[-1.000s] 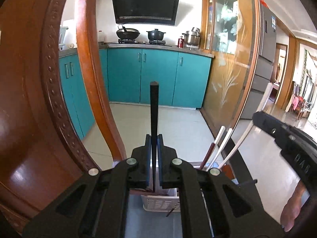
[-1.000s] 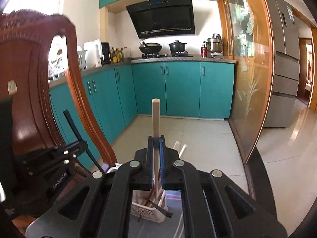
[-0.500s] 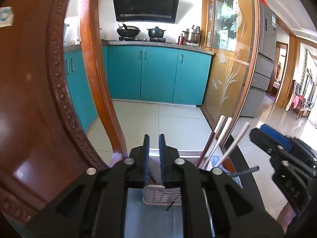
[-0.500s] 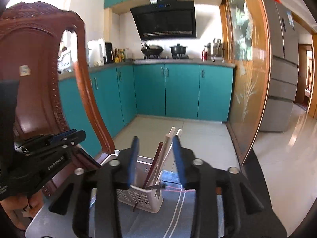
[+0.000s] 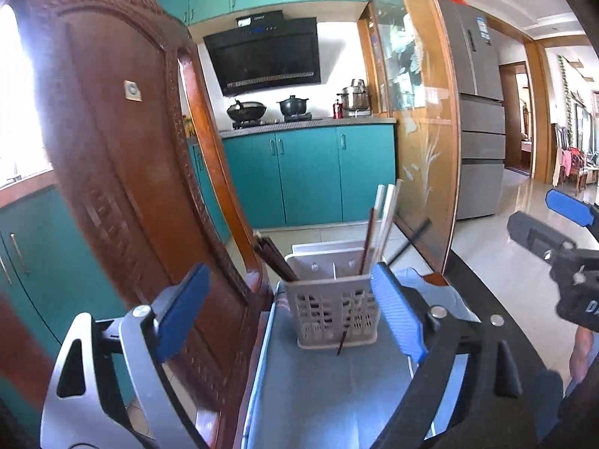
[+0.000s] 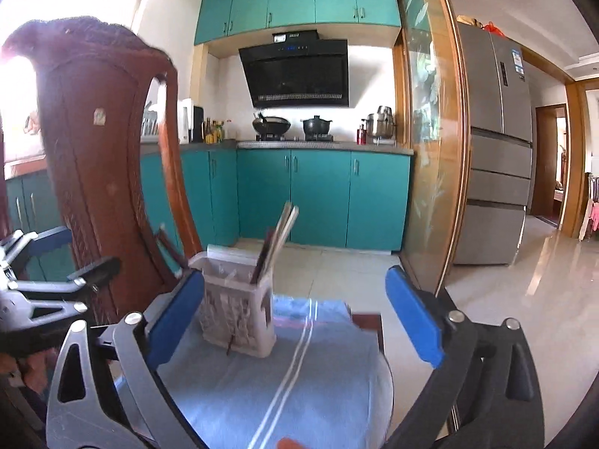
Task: Organize utensils
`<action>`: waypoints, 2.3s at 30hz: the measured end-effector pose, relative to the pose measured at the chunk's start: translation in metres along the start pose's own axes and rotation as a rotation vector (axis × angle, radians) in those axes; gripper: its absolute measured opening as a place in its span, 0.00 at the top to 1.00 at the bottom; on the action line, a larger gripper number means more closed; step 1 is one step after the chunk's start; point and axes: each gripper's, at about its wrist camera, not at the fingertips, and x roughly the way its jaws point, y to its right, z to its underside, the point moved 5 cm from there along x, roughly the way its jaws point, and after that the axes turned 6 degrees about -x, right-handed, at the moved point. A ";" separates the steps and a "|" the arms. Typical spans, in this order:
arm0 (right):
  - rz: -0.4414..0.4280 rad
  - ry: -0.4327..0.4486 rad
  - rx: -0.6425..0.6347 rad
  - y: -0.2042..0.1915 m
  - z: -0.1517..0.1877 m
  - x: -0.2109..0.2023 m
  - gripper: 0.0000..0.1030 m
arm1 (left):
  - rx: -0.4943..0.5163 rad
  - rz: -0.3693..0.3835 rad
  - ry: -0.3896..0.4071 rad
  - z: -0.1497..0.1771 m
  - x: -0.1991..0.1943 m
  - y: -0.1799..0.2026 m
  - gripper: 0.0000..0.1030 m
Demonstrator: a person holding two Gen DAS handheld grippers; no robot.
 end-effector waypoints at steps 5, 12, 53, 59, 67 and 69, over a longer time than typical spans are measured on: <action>-0.028 -0.015 0.008 -0.010 0.016 -0.012 0.03 | -0.009 -0.009 0.009 0.021 -0.026 -0.004 0.07; -0.012 0.017 -0.035 -0.023 0.011 -0.023 0.03 | -0.022 0.007 0.015 0.026 -0.050 -0.009 0.04; 0.022 0.043 -0.050 -0.023 0.011 -0.035 0.03 | -0.038 0.048 -0.007 0.024 -0.056 -0.009 0.04; 0.027 0.045 -0.062 -0.023 0.011 -0.036 0.03 | -0.038 0.049 -0.008 0.026 -0.056 -0.008 0.04; 0.025 0.048 -0.059 -0.023 0.010 -0.035 0.03 | -0.033 0.052 -0.013 0.028 -0.056 -0.006 0.04; 0.025 0.046 -0.058 -0.024 0.010 -0.035 0.03 | -0.034 0.053 -0.014 0.028 -0.055 -0.006 0.04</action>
